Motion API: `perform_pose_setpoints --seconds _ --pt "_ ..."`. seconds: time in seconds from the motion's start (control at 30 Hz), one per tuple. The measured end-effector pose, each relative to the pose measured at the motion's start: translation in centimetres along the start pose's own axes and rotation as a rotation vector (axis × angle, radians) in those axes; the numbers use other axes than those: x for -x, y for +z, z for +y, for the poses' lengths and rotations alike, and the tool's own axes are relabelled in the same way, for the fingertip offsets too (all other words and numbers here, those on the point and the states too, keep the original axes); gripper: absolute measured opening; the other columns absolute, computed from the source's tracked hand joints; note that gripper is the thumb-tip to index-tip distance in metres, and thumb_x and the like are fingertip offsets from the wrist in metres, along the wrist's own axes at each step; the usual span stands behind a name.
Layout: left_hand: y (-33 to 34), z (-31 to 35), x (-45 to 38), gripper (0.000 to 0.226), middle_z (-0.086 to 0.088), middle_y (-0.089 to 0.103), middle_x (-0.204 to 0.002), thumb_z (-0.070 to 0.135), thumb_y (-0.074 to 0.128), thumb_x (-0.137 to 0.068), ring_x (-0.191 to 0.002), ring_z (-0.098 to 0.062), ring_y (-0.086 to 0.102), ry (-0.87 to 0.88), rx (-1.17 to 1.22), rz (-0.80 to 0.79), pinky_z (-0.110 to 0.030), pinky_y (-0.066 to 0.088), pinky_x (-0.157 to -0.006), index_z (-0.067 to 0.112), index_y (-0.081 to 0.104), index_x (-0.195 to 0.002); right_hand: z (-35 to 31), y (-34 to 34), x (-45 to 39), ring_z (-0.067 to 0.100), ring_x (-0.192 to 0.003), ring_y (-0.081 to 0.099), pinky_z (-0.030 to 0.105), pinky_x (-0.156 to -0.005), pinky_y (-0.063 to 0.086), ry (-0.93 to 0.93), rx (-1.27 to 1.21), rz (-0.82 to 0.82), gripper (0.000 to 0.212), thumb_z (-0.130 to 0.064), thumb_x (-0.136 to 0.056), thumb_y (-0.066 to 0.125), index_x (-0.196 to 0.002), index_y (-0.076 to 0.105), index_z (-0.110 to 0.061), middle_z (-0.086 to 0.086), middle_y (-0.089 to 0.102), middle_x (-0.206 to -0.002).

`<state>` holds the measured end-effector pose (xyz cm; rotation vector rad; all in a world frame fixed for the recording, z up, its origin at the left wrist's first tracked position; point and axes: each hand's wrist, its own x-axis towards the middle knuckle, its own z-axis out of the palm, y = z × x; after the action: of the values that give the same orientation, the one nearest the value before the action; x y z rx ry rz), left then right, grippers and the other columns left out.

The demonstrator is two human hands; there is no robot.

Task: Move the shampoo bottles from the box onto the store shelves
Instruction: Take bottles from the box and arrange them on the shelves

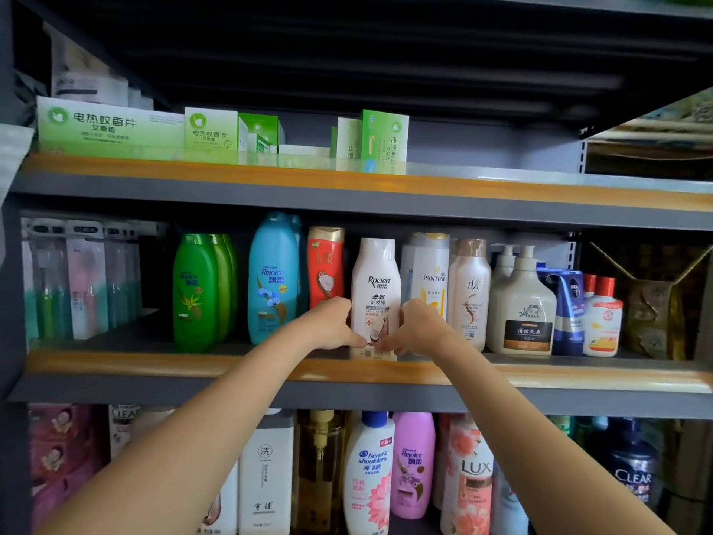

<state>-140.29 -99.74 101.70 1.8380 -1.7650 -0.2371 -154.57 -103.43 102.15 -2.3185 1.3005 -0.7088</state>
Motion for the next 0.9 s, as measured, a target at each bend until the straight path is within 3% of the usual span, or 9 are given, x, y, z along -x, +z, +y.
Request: perform_pose_setpoints --seconds 0.03,0.13,0.23,0.33,0.57,0.63,0.7,0.8,0.9 --pt "-0.1 -0.1 0.0 0.047 -0.004 0.059 -0.123 0.018 0.07 -0.082 -0.109 -0.021 0.057 -0.001 0.007 0.0 -0.034 0.047 -0.095 0.009 0.053 -0.124 -0.1 0.1 -0.1 0.011 -0.059 0.057 0.02 -0.059 0.05 -0.004 0.011 0.0 0.022 -0.013 -0.076 0.075 -0.085 0.057 -0.005 0.004 0.062 -0.075" --pt "-0.1 -0.3 0.1 0.042 -0.005 0.061 -0.121 0.014 0.069 -0.083 -0.108 -0.022 0.058 0.005 0.026 0.001 -0.03 0.046 -0.093 0.009 0.055 -0.123 -0.3 0.4 -0.2 0.015 -0.07 0.061 0.028 -0.075 0.054 -0.02 0.058 -0.011 0.022 -0.013 -0.079 0.073 -0.093 0.062 0.0 0.013 0.07 -0.092" --pt "0.0 -0.3 0.2 0.041 -0.006 0.062 -0.121 0.014 0.069 -0.083 -0.108 -0.022 0.058 0.021 0.018 0.012 -0.027 0.046 -0.09 0.009 0.056 -0.121 -0.4 0.3 -0.2 0.013 -0.067 0.059 0.025 -0.071 0.052 -0.033 0.096 -0.013 0.014 -0.013 -0.08 0.072 -0.081 0.061 -0.004 0.011 0.069 -0.089" --pt "0.1 -0.2 0.3 0.04 -0.005 0.061 -0.121 0.015 0.068 -0.084 -0.106 -0.021 0.058 0.014 0.007 0.018 -0.024 0.045 -0.084 0.01 0.055 -0.121 -0.2 0.3 -0.4 0.014 -0.068 0.06 0.031 -0.082 0.054 -0.019 0.062 -0.015 0.031 -0.012 -0.078 0.074 -0.102 0.061 0.003 0.015 0.07 -0.095" --pt "0.2 0.2 0.4 0.043 -0.007 0.059 -0.125 0.014 0.067 -0.084 -0.111 -0.022 0.056 -0.013 0.027 0.048 -0.025 0.044 -0.086 0.008 0.052 -0.124 0.0 0.6 -1.1 0.016 -0.075 0.061 0.032 -0.085 0.054 -0.005 0.028 -0.034 0.031 -0.01 -0.08 0.071 -0.105 0.059 0.004 0.013 0.068 -0.093" --pt "0.1 0.3 0.5 0.045 -0.008 0.058 -0.126 0.014 0.067 -0.084 -0.113 -0.022 0.056 -0.02 0.027 0.042 -0.025 0.044 -0.088 0.008 0.051 -0.125 -0.1 0.6 -1.1 0.015 -0.072 0.061 0.03 -0.081 0.055 -0.008 0.041 -0.04 0.025 -0.011 -0.081 0.07 -0.099 0.057 0.0 0.008 0.066 -0.084" --pt "0.1 0.5 0.6 0.047 -0.007 0.057 -0.128 0.015 0.069 -0.083 -0.114 -0.021 0.055 -0.021 0.061 0.052 -0.028 0.045 -0.092 0.009 0.05 -0.126 -0.2 0.4 -0.9 0.009 -0.06 0.058 0.019 -0.061 0.053 -0.002 0.042 -0.045 0.019 -0.012 -0.081 0.07 -0.085 0.053 -0.007 0.0 0.058 -0.07" --pt "0.1 1.1 0.9 0.054 -0.005 0.052 -0.13 0.021 0.068 -0.083 -0.116 -0.022 0.053 -0.005 0.071 0.255 -0.031 0.045 -0.093 0.01 0.043 -0.13 0.2 -1.0 -0.5 0.009 -0.052 0.055 0.017 -0.047 0.043 -0.005 0.031 0.073 0.026 -0.015 -0.081 0.071 -0.07 0.049 -0.007 0.006 0.059 -0.066" --pt "0.0 2.0 1.4 0.051 -0.004 0.042 -0.134 0.019 0.06 -0.087 -0.122 -0.021 0.045 0.091 -0.002 0.603 -0.034 0.04 -0.102 0.014 0.04 -0.134 1.2 -3.5 -0.4 0.028 -0.088 0.064 0.028 -0.076 0.048 -0.053 0.012 0.377 0.026 -0.013 -0.086 0.064 -0.108 0.061 0.0 0.015 0.066 -0.103"
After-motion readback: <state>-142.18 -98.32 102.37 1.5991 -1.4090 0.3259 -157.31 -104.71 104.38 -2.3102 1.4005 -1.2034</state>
